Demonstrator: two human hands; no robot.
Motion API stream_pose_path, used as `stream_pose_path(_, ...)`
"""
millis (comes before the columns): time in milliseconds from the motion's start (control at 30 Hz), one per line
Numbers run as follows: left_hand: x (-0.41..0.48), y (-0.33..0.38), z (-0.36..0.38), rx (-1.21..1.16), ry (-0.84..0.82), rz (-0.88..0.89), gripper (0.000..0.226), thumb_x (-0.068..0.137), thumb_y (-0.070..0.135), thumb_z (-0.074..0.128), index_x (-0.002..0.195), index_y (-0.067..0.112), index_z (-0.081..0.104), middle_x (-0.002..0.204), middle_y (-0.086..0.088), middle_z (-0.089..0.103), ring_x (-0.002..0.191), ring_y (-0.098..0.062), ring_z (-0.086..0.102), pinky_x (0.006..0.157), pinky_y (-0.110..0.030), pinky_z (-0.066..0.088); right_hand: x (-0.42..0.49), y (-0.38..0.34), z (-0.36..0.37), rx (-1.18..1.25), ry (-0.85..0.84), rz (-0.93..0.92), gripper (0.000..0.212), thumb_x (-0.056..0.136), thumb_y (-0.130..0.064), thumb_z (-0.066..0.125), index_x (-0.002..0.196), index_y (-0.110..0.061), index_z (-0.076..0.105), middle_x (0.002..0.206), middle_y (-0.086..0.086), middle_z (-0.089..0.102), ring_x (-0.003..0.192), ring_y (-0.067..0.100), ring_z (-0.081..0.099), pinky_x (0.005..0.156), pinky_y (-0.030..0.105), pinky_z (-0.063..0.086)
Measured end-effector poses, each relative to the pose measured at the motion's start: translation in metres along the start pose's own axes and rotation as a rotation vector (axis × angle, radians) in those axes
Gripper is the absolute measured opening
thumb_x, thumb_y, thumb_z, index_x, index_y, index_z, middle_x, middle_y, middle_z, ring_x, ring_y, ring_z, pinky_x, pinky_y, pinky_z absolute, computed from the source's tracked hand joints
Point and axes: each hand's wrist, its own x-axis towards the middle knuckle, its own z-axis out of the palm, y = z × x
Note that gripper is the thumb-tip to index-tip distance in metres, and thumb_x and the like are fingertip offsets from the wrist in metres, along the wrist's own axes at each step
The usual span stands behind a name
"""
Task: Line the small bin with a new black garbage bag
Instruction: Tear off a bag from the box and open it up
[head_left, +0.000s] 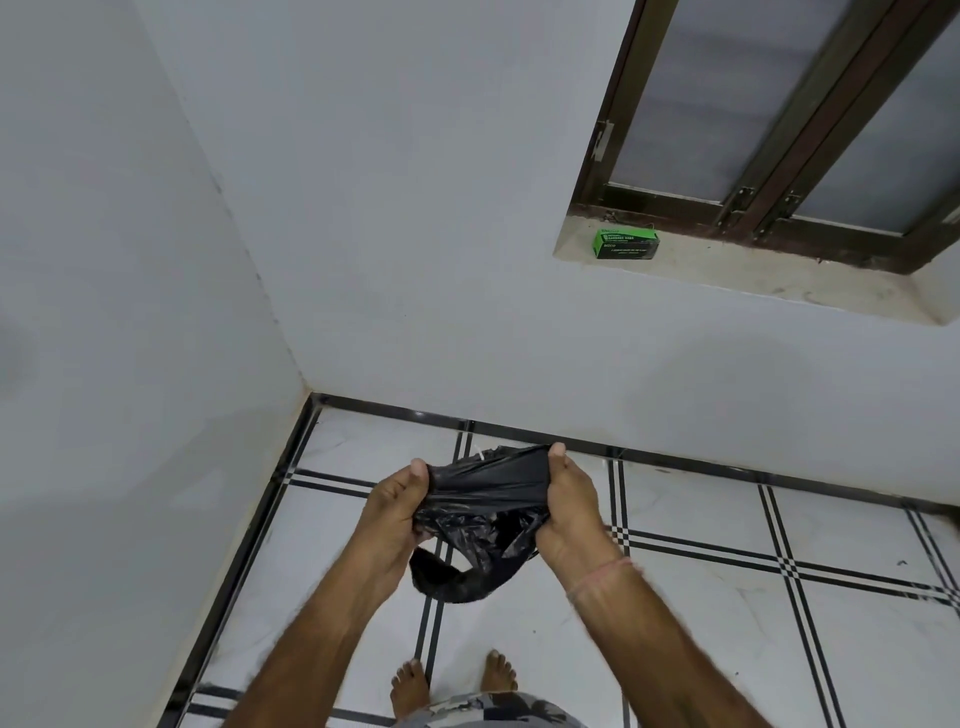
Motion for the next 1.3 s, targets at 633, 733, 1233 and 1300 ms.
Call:
stream_pose_path(633,0.004,0.016,0.049,0.084,-0.102,-0.006,0.014,0.087,0.021,0.076,0.085,0.007,0.078,0.083,-0.011,0.079,0.072,-0.019,0.074,0.064,-0.023,0.058,0.008,-0.019,-0.006,-0.599,-0.020,-0.632,0.017,0.102,-0.034,0.067,0.100,-0.017,0.062,0.091,-0.003,0.069,0.082,0.012,0.064,0.073,0.024,0.049)
stream_pose_path(733,0.005,0.014,0.051,-0.024,0.014,0.002,0.042,0.080,0.032,0.078,0.100,-0.006,0.076,0.093,-0.020,0.079,0.078,-0.023,0.075,0.067,-0.027,0.061,-0.010,-0.014,-0.009,-0.472,-0.076,-0.650,0.021,0.100,-0.033,0.070,0.100,-0.013,0.064,0.089,-0.003,0.067,0.080,0.010,0.060,0.071,0.019,0.049)
stream_pose_path(1233,0.007,0.005,0.055,-0.213,0.037,-0.109,0.030,0.100,0.028,0.063,0.098,0.000,0.073,0.093,-0.020,0.076,0.076,-0.024,0.075,0.065,-0.032,0.063,-0.012,0.011,0.000,-0.116,-0.252,-0.071,0.021,0.090,-0.026,0.078,0.081,-0.009,0.071,0.096,0.019,0.073,0.094,0.032,0.068,0.102,0.058,0.054)
stream_pose_path(1300,0.007,0.006,0.056,-0.204,0.044,-0.109,0.029,0.101,0.026,0.061,0.096,-0.001,0.071,0.090,-0.018,0.076,0.073,-0.022,0.074,0.063,-0.030,0.062,-0.010,0.012,-0.001,-0.095,-0.262,-0.031,0.021,0.087,-0.032,0.078,0.077,-0.013,0.075,0.097,0.017,0.077,0.097,0.032,0.070,0.105,0.060,0.052)
